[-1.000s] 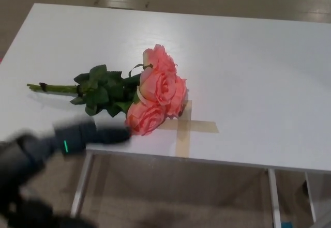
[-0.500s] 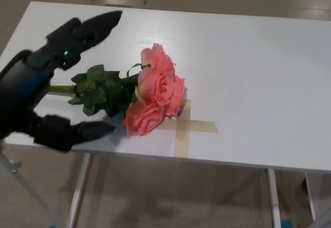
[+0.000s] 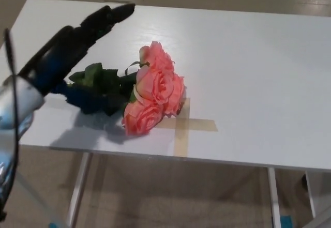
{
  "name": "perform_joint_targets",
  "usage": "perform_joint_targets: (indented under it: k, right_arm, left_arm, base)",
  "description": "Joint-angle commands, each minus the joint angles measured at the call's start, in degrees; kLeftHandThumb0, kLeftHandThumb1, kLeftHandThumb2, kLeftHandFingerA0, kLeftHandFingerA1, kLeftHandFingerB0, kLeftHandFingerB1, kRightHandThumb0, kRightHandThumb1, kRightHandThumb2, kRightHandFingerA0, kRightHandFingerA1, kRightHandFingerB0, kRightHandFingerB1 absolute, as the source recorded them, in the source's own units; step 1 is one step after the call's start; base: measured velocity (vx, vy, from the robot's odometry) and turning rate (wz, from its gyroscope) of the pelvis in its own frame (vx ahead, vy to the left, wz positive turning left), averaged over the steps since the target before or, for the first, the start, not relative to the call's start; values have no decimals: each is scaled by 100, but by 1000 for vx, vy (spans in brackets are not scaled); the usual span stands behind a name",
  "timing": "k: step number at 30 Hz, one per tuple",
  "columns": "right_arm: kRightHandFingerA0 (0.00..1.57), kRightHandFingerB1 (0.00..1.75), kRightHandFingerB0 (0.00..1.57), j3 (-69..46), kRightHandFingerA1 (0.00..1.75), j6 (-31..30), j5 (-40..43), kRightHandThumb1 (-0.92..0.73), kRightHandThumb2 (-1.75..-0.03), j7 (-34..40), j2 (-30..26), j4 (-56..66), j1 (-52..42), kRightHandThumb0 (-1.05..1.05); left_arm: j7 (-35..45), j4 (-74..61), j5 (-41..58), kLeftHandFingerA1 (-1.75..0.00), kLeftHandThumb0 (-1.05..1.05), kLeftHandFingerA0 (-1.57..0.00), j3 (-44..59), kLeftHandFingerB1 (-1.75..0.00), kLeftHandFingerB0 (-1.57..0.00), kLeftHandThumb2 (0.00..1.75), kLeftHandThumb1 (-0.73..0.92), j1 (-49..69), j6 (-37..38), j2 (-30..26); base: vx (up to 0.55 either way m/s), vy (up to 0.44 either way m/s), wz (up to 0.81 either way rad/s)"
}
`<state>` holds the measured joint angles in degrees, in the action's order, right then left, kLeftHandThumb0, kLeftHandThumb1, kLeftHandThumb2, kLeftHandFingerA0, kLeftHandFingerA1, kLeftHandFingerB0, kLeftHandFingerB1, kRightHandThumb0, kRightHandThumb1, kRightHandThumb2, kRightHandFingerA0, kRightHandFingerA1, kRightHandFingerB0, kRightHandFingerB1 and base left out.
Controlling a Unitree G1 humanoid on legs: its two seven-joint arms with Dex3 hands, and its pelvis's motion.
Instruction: Use the left hand to pick up the rose and passes it to a human.
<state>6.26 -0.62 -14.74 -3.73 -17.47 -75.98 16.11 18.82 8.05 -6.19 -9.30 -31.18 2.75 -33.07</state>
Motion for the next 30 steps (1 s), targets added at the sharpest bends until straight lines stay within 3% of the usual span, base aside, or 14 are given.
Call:
perform_joint_targets:
  k: [1, 3, 4, 8, 9, 10, 11, 12, 16, 17, 30]
  right_arm:
    - [54, 36, 46, -7, 40, -46, -12, -69, -61, -86, -67, -41, -98, -37]
    - [54, 36, 46, -1, 40, -44, -18, -69, -61, -98, -77, -36, -88, -37]
    - [54, 36, 45, 2, 40, -53, -19, -69, -61, -109, -74, -34, -92, -37]
    - [54, 36, 45, 4, 40, -57, -19, -69, -61, -114, -73, -33, -93, -37]
    - [54, 36, 45, 6, 40, -53, -19, -69, -61, -149, -83, -34, -90, -37]
    - [54, 36, 45, 17, 40, -43, -32, -69, -61, -148, -85, -37, -92, -37]
    - [54, 36, 45, 35, 40, -30, -51, -69, -61, -142, -87, -41, -94, -37]
    - [54, 36, 44, 35, 40, -38, -51, -69, -61, -143, -85, -46, -88, -37]
    - [54, 36, 44, 21, 40, -46, -39, -69, -61, -149, -82, -52, -87, -37]
    - [54, 35, 44, 14, 40, -50, -32, -69, -61, -159, -95, -44, -89, -37]
    - [54, 35, 43, 8, 40, -57, -29, -70, -61, -218, -98, -46, -91, -38]
  left_arm:
    - [-794, 1608, -2114, -8, -36, 0, -1006, -19, 0, 53, 44, -943, -767, -102]
    - [-748, 2133, -2219, -8, -36, 0, -1257, -19, 0, 53, 44, -1279, -838, -61]
    - [-776, 2268, -2264, -7, -39, 0, -1333, -17, 0, 66, 37, -1336, -828, -51]
    - [-864, 2493, -2252, -7, -39, 0, -1463, -17, 0, 66, 37, -1457, -787, -42]
    - [-836, 2718, -2327, -7, -36, 0, -1593, -18, 0, 53, 44, -1561, -842, -16]
    - [-824, 2773, -2335, -7, -39, 0, -1627, -18, 0, 66, 37, -1589, -860, -14]
    - [-817, 2835, -2334, -7, -39, 0, -1664, -18, 0, 66, 37, -1624, -872, -12]
    - [-866, 2955, -2349, -8, -36, 0, -1712, -20, 0, 53, 44, -1662, -849, 4]
    - [-918, 3168, -2360, -9, -36, 0, -1778, -20, 0, 53, 43, -1753, -799, 36]
    - [-901, 3328, -2361, -12, -38, 0, -1812, -20, 0, 66, 29, -1834, -806, 95]
    - [-944, 3733, -2688, -12, -39, 0, -1967, -21, 0, 66, 29, -1998, -986, 549]
  base:
    - [0, 0, 0]
    - [0, 0, 0]
    - [0, 0, 0]
    - [0, 0, 0]
    - [0, 0, 0]
    - [0, 0, 0]
    - [0, 0, 0]
    - [0, 0, 0]
    - [0, 0, 0]
    - [0, 0, 0]
    - [0, 0, 0]
